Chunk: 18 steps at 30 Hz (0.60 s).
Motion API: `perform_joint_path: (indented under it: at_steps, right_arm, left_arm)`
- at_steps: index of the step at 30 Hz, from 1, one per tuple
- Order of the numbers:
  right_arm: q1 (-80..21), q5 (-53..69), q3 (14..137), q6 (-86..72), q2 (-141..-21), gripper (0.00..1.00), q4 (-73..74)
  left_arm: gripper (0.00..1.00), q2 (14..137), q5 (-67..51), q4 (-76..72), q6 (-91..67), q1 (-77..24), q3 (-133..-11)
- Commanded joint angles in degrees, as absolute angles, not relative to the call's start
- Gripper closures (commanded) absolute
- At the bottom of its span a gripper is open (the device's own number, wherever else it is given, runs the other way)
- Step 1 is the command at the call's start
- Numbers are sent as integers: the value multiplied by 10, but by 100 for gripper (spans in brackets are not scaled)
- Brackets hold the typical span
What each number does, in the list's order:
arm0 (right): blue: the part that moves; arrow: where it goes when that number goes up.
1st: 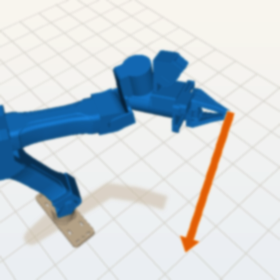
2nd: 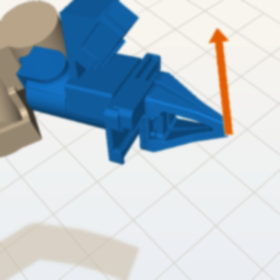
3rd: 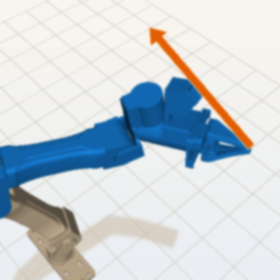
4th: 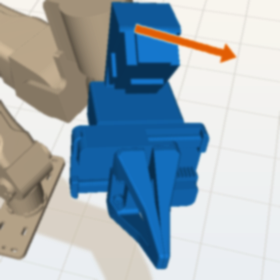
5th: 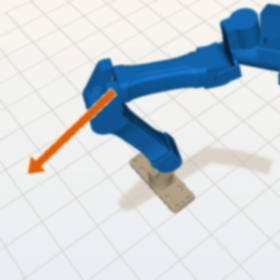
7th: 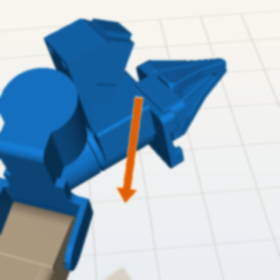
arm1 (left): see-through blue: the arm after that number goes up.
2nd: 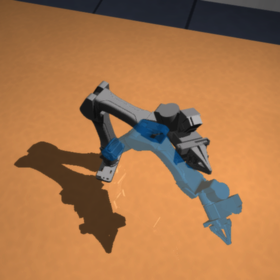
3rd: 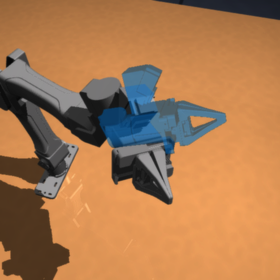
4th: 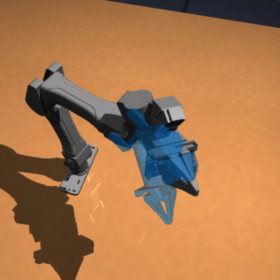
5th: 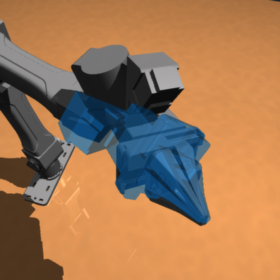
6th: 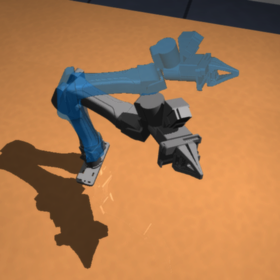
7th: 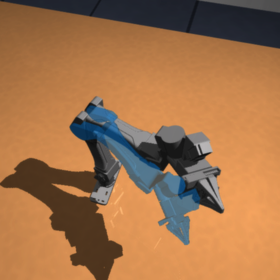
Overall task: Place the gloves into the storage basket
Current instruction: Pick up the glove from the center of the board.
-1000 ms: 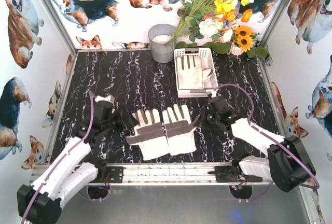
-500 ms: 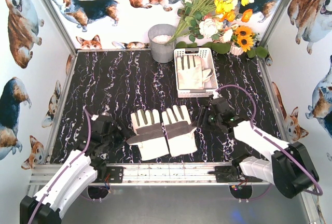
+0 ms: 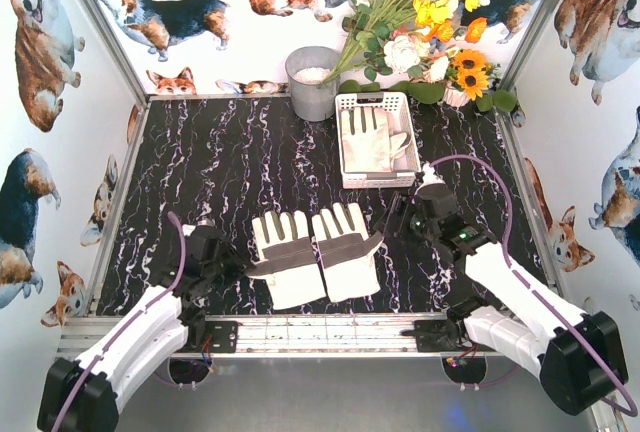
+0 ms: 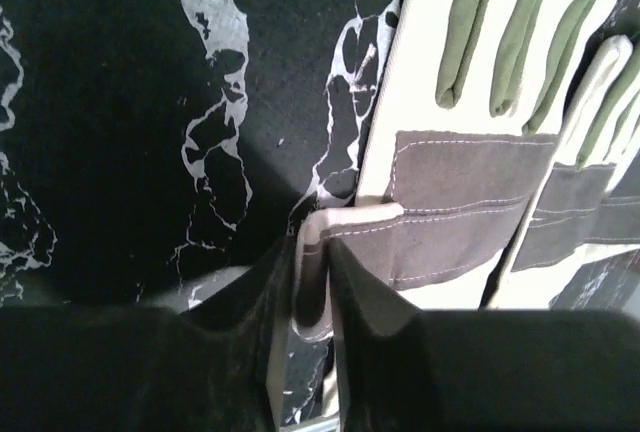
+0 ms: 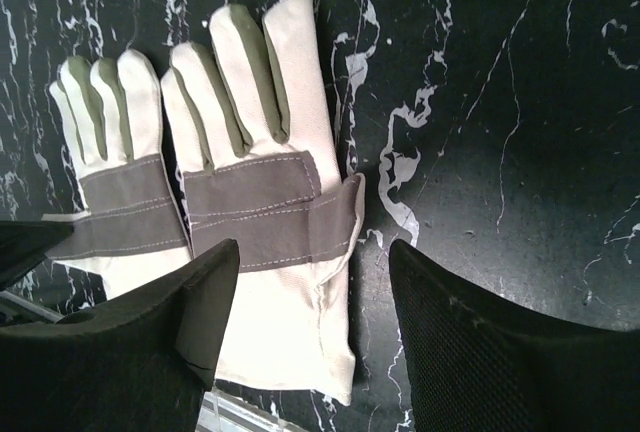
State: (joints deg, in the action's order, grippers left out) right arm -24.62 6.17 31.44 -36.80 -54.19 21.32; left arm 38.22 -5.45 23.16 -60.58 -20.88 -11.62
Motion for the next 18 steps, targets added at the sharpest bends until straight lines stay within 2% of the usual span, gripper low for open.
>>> perform_joint_path:
  at_steps: [1,2,6,11,14,18]
  right_arm:
    - [-244,34,358,-355,-520,37,228]
    - [-244,31,362,-356,-520,37,233]
    - [-244,48,386,-355,-530,35,246]
    - [-253,130,420,-364,-555,31,232]
    - [-312,129,442,-350,-566,31,210]
    - [-446,36,473,-325,-595,31,170]
  left_arm:
    - [93,404,-35,215,-530,-204,-139]
    - [99,402,-17,246,-512,-204,-163]
    - [100,390,24,328,-440,-203,-261]
    - [100,435,-59,345,-435,-204,-325]
    - [100,460,-104,331,-460,-204,-347]
    - [100,465,-129,287,-505,-204,-369]
